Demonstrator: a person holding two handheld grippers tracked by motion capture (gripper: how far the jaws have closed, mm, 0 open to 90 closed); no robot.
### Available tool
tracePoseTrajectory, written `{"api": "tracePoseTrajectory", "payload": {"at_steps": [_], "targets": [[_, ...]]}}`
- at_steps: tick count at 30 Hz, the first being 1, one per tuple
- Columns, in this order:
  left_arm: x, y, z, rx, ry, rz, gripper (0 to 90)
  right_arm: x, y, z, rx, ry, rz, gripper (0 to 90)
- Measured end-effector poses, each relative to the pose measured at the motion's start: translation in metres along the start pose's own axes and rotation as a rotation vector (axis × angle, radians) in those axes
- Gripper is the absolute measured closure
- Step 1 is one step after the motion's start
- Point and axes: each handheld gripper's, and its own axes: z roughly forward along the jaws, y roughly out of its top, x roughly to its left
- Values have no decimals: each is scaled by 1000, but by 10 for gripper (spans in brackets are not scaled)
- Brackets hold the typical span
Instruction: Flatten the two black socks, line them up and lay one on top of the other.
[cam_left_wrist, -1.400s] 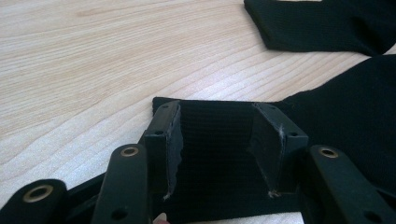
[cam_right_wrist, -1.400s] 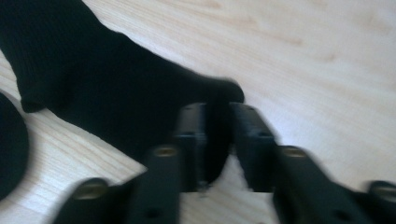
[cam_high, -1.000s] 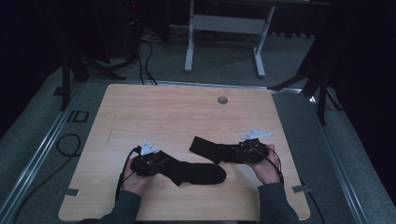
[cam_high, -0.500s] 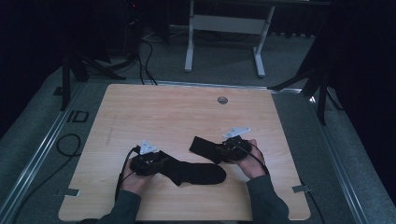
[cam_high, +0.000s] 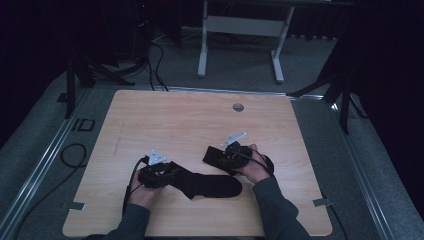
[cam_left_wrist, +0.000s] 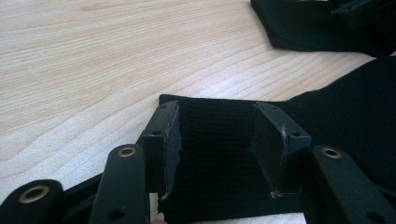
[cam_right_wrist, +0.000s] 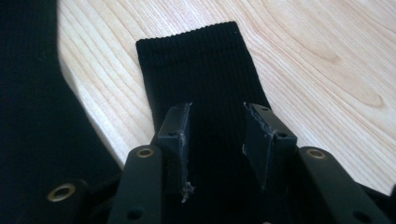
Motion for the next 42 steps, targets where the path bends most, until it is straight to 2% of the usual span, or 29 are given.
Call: {"api": "tracePoseTrajectory", "payload": {"at_steps": [5, 7, 12, 14, 22, 26, 30, 34, 38, 42], "targets": [[1, 0, 0, 8, -4, 0, 523, -4, 5, 14, 50, 37, 8, 541], [2, -1, 1, 15, -2, -5, 520, -7, 7, 17, 36, 58, 36, 540], [3, -1, 0, 18, 1, -12, 520, -7, 14, 20, 55, 45, 54, 550], [4, -1, 1, 21, 1, -14, 520, -6, 17, 22, 57, 32, 65, 579], [5, -1, 3, 32, -1, -15, 520, -4, 26, 28, 46, 9, 125, 823], [5, -1, 3, 32, 1, -17, 520, -6, 27, 31, 25, 43, 181, 841], [6, -1, 3, 35, 5, -20, 521, -1, 29, 30, 3, 61, 191, 843], [5, -1, 2, 34, 11, -19, 521, 7, 35, 18, -54, 88, 187, 843], [6, -1, 0, 28, 16, -25, 521, 15, 42, -7, -126, 110, 186, 843], [6, -2, -1, 23, 24, -25, 521, 23, 51, -30, -191, 111, 175, 842]]}}
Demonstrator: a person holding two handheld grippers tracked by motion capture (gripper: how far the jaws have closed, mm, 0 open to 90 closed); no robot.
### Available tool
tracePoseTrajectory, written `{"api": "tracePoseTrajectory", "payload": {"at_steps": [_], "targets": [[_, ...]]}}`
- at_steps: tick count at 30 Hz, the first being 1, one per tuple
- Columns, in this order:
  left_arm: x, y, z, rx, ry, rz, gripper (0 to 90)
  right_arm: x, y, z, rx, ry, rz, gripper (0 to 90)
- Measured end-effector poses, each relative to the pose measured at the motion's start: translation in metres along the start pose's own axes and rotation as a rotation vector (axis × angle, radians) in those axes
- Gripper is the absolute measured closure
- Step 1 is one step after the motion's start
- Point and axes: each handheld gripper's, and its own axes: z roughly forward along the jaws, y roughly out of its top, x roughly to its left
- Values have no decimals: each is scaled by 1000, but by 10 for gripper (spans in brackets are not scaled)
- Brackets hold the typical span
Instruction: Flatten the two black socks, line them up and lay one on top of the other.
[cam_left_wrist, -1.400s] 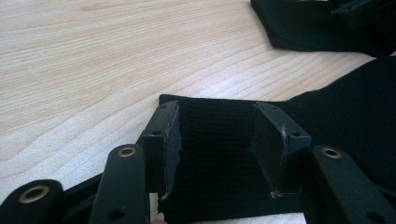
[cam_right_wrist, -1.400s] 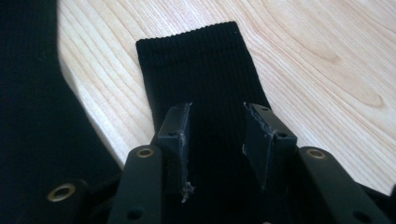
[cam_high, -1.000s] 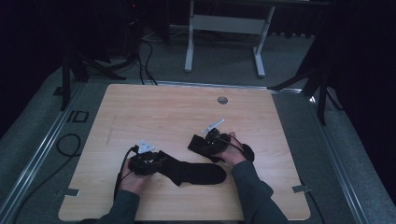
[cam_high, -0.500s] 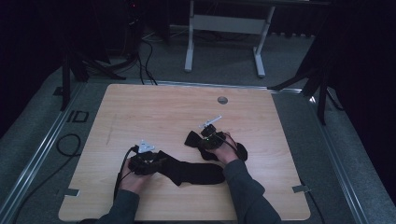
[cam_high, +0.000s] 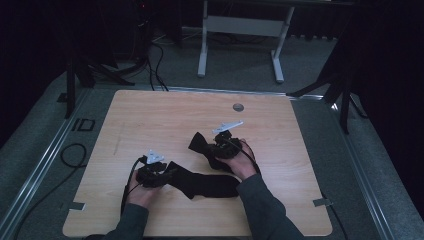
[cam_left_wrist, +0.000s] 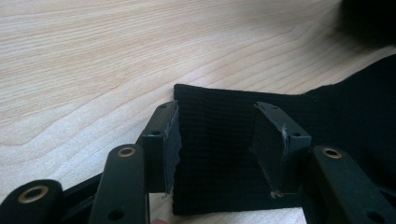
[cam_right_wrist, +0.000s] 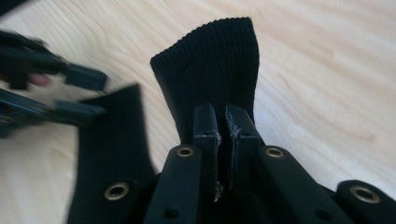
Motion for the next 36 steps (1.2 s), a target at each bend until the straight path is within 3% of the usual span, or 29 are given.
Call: {"api": "tracePoseTrajectory", "payload": {"at_steps": [7, 11, 23, 32, 36], "targets": [[1, 0, -3, -21, 11, -5, 527, 22, 17, -26, -82, 3, -42, 842], [2, -2, -3, 0, 23, -10, 549, 33, 18, -30, -84, 8, -48, 841], [-1, -8, -5, 30, 53, -12, 732, 63, -11, -3, -11, 18, 13, 841], [-10, -14, -9, 45, 26, -9, 760, 73, -18, 6, 3, 39, 39, 840], [-4, -14, -20, -17, -9, -62, 765, 77, -21, 8, 3, 57, 53, 840]]}}
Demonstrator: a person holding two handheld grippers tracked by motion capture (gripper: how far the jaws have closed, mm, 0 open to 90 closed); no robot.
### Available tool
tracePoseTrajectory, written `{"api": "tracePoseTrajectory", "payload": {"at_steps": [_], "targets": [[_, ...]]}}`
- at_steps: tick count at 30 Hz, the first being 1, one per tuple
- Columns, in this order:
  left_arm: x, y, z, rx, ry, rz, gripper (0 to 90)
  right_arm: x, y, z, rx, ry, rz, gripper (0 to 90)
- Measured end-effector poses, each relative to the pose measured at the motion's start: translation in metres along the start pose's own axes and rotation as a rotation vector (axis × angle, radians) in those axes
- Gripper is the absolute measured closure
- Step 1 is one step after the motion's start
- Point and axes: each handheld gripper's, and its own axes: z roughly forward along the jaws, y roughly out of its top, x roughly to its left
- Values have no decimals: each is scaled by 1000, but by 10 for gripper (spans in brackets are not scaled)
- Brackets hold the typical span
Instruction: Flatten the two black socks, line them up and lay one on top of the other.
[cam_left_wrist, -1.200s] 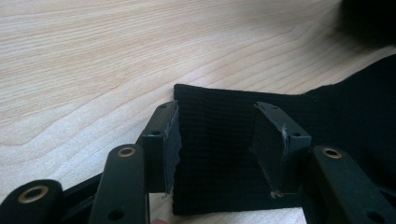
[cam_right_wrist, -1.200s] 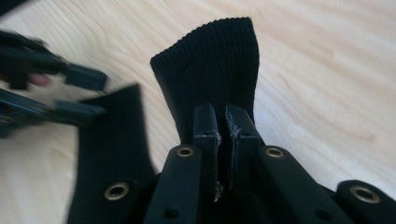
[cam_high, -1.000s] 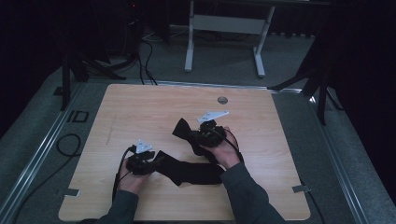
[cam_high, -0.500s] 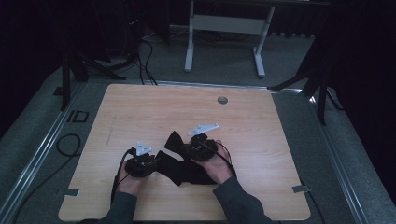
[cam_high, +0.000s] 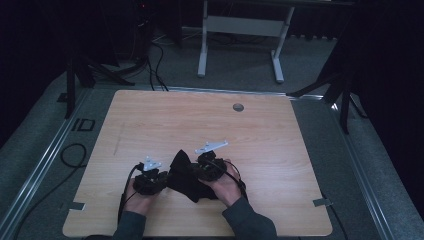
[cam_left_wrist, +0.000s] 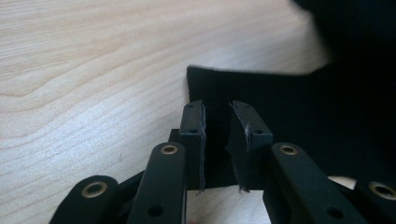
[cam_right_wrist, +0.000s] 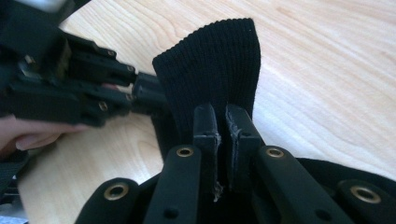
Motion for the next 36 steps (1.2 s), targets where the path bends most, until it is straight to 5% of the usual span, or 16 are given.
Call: {"api": "tracePoseTrajectory", "payload": {"at_steps": [5, 13, 17, 21, 29, 36], "targets": [[14, 1, -9, -33, 22, -66, 773, 3, 1, -2, -4, 9, 13, 841], [17, 1, -10, -30, 29, -77, 783, 18, 10, -22, -46, 23, -12, 839], [21, 1, -13, -51, 39, -102, 785, 24, 2, -2, 16, 25, -24, 838], [23, 1, -14, -56, 40, -109, 782, 23, -7, 17, 72, 31, 26, 839], [22, 1, -13, -54, 35, -102, 770, 20, -8, 21, 97, -11, 23, 838], [21, 1, -11, -48, 34, -91, 765, 19, -10, 30, 154, 10, 5, 835]]}}
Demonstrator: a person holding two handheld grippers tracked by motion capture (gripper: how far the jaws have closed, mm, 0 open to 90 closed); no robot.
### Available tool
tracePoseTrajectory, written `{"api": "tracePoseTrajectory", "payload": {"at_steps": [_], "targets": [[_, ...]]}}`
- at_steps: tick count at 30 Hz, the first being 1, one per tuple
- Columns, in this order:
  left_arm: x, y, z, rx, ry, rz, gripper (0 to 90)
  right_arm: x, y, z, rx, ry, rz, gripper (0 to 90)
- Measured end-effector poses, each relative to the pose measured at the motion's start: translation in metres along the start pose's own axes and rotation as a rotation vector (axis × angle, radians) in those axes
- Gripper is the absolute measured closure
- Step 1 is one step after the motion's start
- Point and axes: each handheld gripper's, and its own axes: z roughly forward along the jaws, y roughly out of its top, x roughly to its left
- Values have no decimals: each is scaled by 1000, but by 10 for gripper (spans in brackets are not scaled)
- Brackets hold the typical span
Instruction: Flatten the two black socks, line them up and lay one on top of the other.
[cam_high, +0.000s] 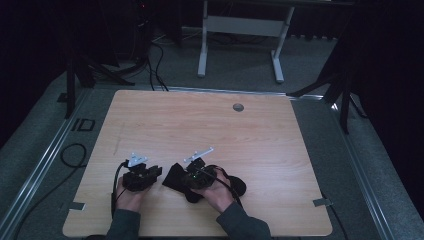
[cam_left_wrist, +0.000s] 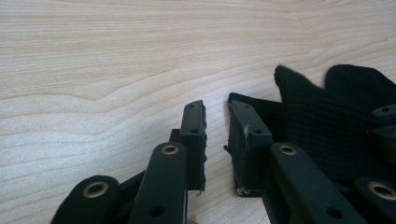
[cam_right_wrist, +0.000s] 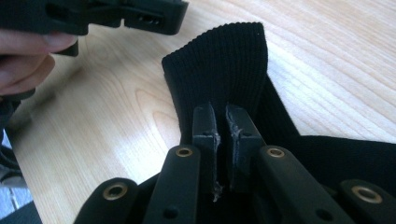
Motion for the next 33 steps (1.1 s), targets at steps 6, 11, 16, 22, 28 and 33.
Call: {"api": "tracePoseTrajectory", "payload": {"at_steps": [6, 11, 16, 22, 28, 33], "targets": [[0, 0, -1, -4, -3, 5, 763, -1, 4, 5, 39, -3, -24, 831], [-4, 0, 0, -2, -12, 30, 763, -3, 7, 12, 61, -5, -20, 830], [-7, 1, 1, -2, -19, 47, 762, -1, 7, 15, 62, 1, -28, 830], [-6, 1, -1, -10, -18, 45, 760, 3, 7, 12, 53, 15, -63, 831], [-9, 1, 0, -5, -34, 58, 760, 1, 8, 18, 73, 14, -62, 831], [-16, 1, 2, 7, -49, 100, 772, 0, 8, 22, 85, 11, -62, 831]]}}
